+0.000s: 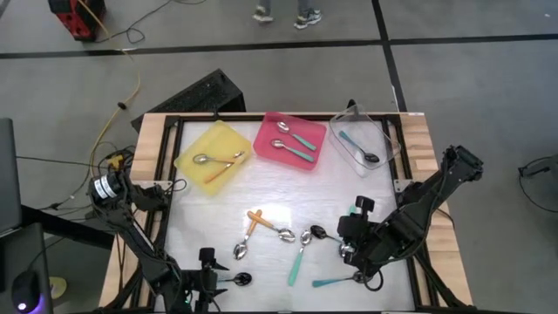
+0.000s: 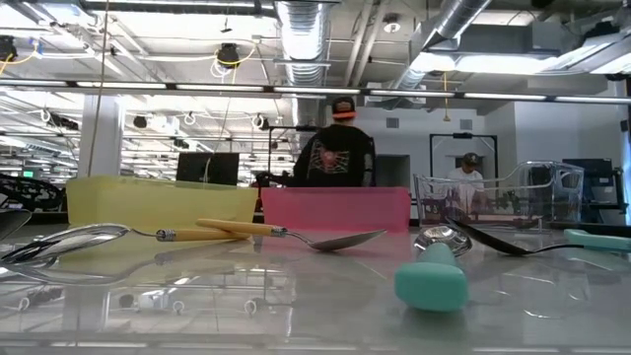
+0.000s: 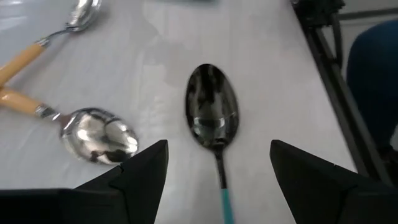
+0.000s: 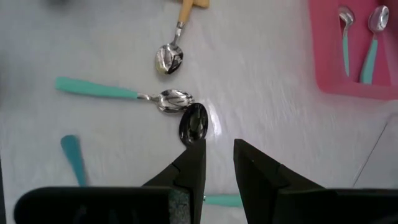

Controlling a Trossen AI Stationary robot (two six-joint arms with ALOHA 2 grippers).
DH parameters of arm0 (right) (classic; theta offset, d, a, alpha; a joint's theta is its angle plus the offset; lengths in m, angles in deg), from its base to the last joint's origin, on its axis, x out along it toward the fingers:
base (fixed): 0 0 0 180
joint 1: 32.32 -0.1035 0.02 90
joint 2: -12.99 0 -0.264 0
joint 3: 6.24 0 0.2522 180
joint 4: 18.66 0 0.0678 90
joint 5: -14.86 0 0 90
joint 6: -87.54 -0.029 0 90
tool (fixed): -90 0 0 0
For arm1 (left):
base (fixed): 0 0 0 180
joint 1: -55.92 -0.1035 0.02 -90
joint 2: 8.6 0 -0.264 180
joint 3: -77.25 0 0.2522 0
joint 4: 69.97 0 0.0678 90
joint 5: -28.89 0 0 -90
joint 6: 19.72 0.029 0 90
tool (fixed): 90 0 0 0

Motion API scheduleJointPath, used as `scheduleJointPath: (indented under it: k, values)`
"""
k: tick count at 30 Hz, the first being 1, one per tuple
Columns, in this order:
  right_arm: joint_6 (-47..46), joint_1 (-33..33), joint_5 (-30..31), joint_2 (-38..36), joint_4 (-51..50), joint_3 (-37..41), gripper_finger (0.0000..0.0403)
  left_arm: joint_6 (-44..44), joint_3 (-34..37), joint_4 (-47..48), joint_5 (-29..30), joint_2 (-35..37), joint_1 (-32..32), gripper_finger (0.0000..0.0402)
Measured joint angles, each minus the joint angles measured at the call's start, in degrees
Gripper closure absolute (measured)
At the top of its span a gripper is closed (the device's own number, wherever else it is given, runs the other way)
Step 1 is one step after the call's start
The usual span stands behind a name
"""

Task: Sort silverware by color (type)
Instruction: Put the blue spoon into the transparent bin

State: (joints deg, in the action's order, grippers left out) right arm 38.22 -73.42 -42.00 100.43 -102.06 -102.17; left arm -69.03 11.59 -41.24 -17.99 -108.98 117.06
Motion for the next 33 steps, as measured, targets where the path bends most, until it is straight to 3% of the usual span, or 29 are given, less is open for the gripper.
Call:
scheduleJointPath:
  k: [6,11,16,24,33]
  values:
    - [-0.1,0.0,1.4,0.0,0.1,0.0,0.0294,-4.7,3.1,-5.1,1.3,0.0,1.7,0.0134]
    - [0.2,0.4,2.8,0.0,0.1,0.0,0.0294,1.6,4.2,-9.7,1.5,0.0,1.7,0.0134]
    - [-0.2,0.4,2.8,0.0,0.4,0.0,0.0294,1.7,7.3,-10.9,3.7,0.0,1.2,0.0134]
    - [-0.5,0.5,2.8,0.0,1.6,0.0,0.0294,6.1,12.9,-26.1,1.2,0.0,-0.5,0.0134]
    - [-0.6,1.2,2.8,0.0,1.8,0.0,0.0294,7.9,12.5,-27.8,0.6,-4.3,-0.5,0.0134]
